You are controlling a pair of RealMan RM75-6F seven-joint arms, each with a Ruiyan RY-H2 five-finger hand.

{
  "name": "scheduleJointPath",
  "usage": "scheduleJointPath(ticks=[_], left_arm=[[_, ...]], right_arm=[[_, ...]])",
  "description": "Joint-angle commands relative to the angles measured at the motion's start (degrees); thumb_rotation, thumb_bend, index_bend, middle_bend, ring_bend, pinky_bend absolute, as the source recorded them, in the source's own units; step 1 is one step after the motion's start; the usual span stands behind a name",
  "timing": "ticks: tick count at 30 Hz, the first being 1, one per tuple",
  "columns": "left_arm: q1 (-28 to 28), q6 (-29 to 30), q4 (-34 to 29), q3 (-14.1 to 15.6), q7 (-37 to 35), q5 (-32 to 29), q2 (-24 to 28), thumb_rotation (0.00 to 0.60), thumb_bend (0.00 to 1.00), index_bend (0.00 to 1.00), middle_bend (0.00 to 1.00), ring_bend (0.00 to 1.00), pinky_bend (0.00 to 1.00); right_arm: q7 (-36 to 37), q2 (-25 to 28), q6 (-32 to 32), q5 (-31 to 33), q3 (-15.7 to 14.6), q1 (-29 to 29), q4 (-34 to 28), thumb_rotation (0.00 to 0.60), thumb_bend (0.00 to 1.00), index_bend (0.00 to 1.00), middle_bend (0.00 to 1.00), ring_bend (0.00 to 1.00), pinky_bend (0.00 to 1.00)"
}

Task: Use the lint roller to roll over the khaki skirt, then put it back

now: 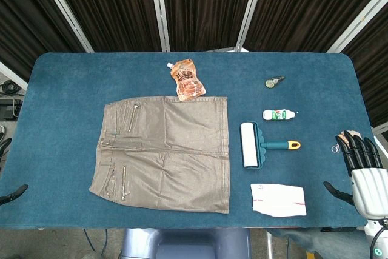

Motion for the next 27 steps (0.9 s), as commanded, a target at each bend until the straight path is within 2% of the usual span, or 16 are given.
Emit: scheduleJointPath(ticks=[1, 6, 11, 15, 17, 20, 23, 27], left_arm=[[0.03, -0.03, 0.03, 0.03, -0.03, -0.05, -0.01, 0.6, 0.0, 0.0, 0.0, 0.0, 0.0], [0.04, -0.05, 0.17, -0.05, -0.2, -0.3, 0.02, 0.6, 0.0, 0.0, 0.0, 0.0, 0.0], [-0.27, -0.79, 0.55, -0.19, 0.65, -0.78, -0.52, 0.6, 0.0, 0.0, 0.0, 0.0, 0.0], [-0.77, -2.05, 0.59, -0.33, 2.08, -1.55, -1.15, 0.6, 0.0, 0.0, 0.0, 0.0, 0.0], [-0.94, -2.48, 0.49, -0.49, 3.01, -2.04, -1.51, 0.6, 0.0, 0.0, 0.0, 0.0, 0.0], [-1.02, -2.67, 0.2, -0.72, 4.17, -2.57, -1.89, 0.6, 0.0, 0.0, 0.0, 0.0, 0.0], [-1.08, -2.97, -0.08, -0.86, 5.16, -3.16, -2.21, 0.6, 0.0, 0.0, 0.0, 0.0, 0.0], [-1.4, -3.72, -0.15, -1.2, 6.37, -4.2, -2.67, 0.6, 0.0, 0.0, 0.0, 0.0, 0.0]], right_arm=[[0.18, 0.15, -0.18, 0.18, -0.05, -0.02, -0.13, 0.6, 0.0, 0.0, 0.0, 0.0, 0.0], [0.62, 0.32, -2.28, 1.38, -0.17, 0.65, -0.28, 0.6, 0.0, 0.0, 0.0, 0.0, 0.0], [4.63, 1.04, -9.8, 4.8, 0.35, 4.14, 1.07, 0.6, 0.0, 0.0, 0.0, 0.0, 0.0], [6.78, -1.51, -16.48, 5.96, 1.6, 8.95, 8.74, 0.6, 0.03, 0.0, 0.0, 0.0, 0.0], [8.88, -3.84, -19.55, 5.53, 1.83, 11.48, 14.02, 0.6, 0.13, 0.0, 0.0, 0.0, 0.0], [11.54, -7.57, -24.01, 4.63, 1.42, 14.92, 21.43, 0.6, 0.23, 0.01, 0.01, 0.0, 0.0], [13.67, -11.47, -27.91, 3.81, 0.84, 18.08, 28.06, 0.6, 0.27, 0.02, 0.02, 0.0, 0.0], [14.83, -14.99, -30.49, 2.14, -0.46, 20.72, 33.38, 0.6, 0.27, 0.03, 0.03, 0.0, 0.0]])
